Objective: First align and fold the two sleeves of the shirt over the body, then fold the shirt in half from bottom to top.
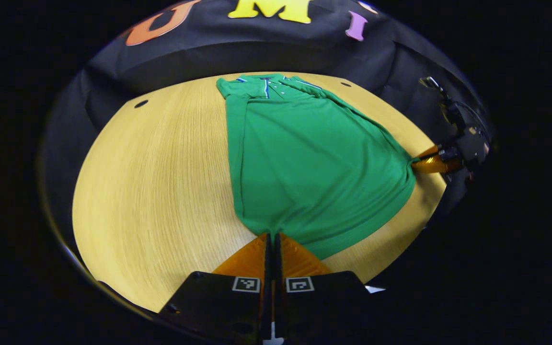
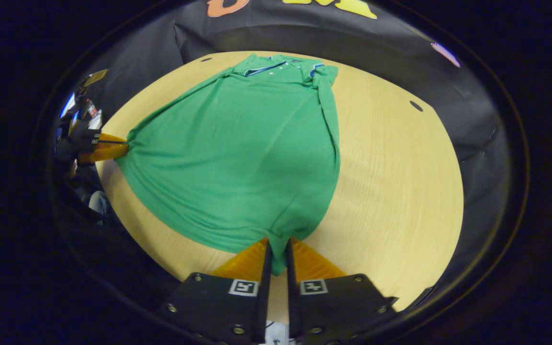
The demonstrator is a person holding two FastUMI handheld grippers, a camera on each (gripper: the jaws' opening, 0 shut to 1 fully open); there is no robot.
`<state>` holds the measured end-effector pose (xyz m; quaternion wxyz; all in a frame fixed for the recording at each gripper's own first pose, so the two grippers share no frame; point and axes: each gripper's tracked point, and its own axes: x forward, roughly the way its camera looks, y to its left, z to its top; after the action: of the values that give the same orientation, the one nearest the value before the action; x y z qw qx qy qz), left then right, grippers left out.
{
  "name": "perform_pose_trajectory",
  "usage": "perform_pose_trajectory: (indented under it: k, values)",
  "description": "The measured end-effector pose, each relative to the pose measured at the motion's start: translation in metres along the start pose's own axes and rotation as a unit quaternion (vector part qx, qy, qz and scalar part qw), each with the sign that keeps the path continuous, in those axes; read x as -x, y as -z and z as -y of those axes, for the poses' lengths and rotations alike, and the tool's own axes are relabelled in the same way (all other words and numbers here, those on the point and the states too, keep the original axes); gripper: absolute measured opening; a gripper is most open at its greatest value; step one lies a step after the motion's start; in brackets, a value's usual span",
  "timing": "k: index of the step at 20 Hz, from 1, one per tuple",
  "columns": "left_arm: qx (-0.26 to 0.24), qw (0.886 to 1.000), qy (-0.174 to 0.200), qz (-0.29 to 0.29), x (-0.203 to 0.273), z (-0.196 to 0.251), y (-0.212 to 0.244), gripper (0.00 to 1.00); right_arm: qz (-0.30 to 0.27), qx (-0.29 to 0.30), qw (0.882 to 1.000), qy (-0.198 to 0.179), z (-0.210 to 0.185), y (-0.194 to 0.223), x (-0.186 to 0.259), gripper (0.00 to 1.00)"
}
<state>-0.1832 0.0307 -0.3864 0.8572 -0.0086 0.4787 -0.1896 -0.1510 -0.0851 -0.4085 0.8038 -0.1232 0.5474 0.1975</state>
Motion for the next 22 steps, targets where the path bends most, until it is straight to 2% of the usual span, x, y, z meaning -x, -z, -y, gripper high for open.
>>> perform_pose_trajectory:
  k: [1,2,3,9,15,22]
  values:
    - [0.021,1.0,0.007,-0.002,0.0,0.001,-0.001,0.04,0.001,-0.004,1.0,-0.004,0.0,-0.003,0.002,0.06]
    - [0.037,0.999,0.011,-0.003,0.001,0.002,-0.004,0.04,0.004,-0.015,1.0,-0.011,-0.001,-0.006,0.004,0.06]
    - [0.044,0.999,0.011,0.002,0.004,0.0,-0.011,0.04,0.007,-0.027,0.999,-0.019,-0.003,-0.01,0.007,0.01]
    - [0.035,0.998,0.014,0.047,0.017,-0.005,-0.068,0.03,0.054,-0.088,0.993,-0.05,0.004,-0.059,0.04,0.01]
    - [-0.009,0.995,0.01,0.099,0.032,-0.004,-0.137,0.03,0.132,-0.1,0.985,-0.047,0.021,-0.133,0.082,0.01]
    - [-0.042,0.984,0.004,0.175,0.042,-0.015,-0.227,0.03,0.2,-0.117,0.971,-0.053,0.041,-0.212,0.101,0.01]
